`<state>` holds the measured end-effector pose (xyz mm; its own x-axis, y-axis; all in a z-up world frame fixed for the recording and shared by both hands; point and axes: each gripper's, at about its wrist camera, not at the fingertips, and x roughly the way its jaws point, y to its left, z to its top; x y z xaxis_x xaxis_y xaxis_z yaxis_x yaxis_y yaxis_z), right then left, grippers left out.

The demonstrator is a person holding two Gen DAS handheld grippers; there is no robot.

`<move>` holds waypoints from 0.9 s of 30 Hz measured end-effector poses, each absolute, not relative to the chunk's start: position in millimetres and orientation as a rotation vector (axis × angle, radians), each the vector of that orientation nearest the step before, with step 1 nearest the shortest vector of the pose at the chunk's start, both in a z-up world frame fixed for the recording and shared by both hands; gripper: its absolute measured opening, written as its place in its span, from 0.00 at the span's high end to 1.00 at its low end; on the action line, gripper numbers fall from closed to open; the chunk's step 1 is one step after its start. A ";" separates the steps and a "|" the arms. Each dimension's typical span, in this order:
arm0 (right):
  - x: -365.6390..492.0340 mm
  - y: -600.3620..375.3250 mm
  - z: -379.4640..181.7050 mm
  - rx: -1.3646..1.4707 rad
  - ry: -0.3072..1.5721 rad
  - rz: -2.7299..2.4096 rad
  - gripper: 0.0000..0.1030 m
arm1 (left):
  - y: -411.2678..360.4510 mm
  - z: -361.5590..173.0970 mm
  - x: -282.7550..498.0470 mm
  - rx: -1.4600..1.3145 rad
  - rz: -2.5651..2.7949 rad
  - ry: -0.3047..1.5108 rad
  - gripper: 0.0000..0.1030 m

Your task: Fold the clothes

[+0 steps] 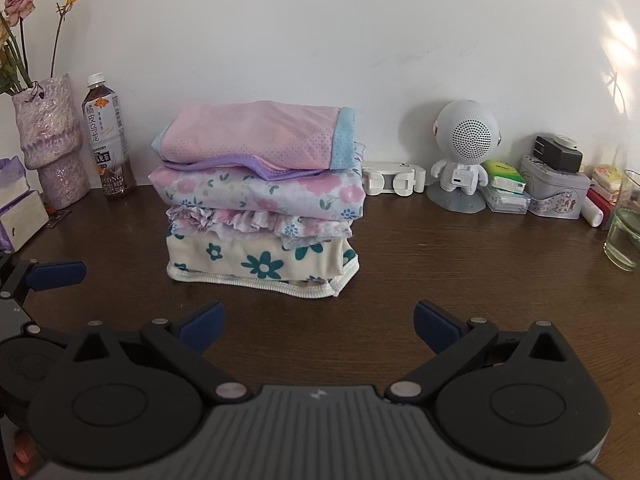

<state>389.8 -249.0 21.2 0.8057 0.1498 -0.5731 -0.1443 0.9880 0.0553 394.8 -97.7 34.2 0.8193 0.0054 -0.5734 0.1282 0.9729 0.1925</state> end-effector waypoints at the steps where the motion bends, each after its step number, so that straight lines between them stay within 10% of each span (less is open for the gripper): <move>1: 386.4 -249.7 22.7 0.008 0.613 0.156 0.00 | -97.2 36.0 392.0 0.223 -0.065 0.610 0.00; 27: 256.8 -250.5 63.9 0.012 0.580 0.175 0.00 | -99.2 74.3 252.5 0.196 -0.050 0.565 0.00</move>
